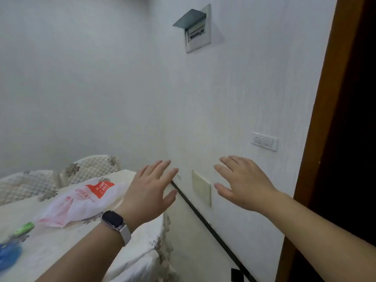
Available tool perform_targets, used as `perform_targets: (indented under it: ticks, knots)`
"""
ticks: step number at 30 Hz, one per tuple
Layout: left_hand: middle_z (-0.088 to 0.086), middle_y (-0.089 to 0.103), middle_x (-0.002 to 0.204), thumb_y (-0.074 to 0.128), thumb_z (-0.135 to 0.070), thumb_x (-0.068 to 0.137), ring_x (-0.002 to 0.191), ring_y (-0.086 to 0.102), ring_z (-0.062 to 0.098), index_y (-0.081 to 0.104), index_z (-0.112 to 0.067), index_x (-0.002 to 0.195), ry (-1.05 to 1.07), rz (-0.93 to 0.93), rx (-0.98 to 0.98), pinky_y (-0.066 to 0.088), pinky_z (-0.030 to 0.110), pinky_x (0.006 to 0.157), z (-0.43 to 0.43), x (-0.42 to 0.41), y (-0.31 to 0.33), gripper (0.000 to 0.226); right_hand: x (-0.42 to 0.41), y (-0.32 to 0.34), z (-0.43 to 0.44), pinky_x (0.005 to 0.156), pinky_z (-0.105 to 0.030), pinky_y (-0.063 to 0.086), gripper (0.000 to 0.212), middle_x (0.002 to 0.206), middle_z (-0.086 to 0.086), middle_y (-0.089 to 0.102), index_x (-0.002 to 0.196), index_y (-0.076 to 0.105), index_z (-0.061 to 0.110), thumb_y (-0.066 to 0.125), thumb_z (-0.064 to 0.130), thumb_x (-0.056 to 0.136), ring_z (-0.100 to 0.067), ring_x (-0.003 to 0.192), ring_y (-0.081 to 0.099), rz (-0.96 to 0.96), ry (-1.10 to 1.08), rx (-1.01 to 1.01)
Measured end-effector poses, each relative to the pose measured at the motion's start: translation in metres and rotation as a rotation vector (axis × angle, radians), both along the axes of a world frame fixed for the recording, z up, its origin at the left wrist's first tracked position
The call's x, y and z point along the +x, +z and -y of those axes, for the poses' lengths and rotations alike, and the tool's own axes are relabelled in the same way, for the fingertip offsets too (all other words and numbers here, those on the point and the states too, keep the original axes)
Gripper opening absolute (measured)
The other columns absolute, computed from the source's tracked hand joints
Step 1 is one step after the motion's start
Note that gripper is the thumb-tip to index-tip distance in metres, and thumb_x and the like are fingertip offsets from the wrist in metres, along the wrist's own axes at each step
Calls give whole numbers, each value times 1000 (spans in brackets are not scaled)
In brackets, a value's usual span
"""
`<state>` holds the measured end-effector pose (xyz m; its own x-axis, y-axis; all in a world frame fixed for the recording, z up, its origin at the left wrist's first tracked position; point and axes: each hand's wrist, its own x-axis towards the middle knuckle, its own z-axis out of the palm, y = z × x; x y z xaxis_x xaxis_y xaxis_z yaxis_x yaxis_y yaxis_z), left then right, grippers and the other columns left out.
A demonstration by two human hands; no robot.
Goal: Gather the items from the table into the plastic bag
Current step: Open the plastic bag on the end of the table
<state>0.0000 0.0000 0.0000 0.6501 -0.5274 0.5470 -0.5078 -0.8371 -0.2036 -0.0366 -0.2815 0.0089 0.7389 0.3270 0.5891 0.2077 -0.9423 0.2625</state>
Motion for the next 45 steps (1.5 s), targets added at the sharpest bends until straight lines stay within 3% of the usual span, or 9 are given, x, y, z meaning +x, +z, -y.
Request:
perform_targets:
  ticks: [11,17,31,45]
  knots:
    - [5,56,140,43,-51,88,129,52,28,54,-25,133,-2,-62,20,44,46,102,48,28,-32,54,32,-36,39,90,-41,50,55,123,-6,64,121,65,17,40,53,86,-27,110,59,-101,38,30]
    - [7,58,138,48,-47,87,127,54,30,61,-20,128,-62,-117,0,45,44,101,55,85,-63,51,82,-63,46,92,-41,51,54,122,-5,64,119,65,18,40,53,86,-27,111,60,-147,46,45]
    - [8,60,134,48,-46,86,124,55,29,63,-20,126,-50,-224,-85,45,43,99,38,296,-122,50,290,-93,14,96,-41,48,53,126,-5,63,124,62,17,42,51,88,-27,117,57,-318,69,-40]
    - [5,60,135,45,-47,89,125,56,28,58,-22,130,83,-277,-65,45,43,100,36,435,-148,50,471,-138,7,97,-41,48,54,127,-5,61,128,58,17,44,52,89,-25,117,56,-385,249,14]
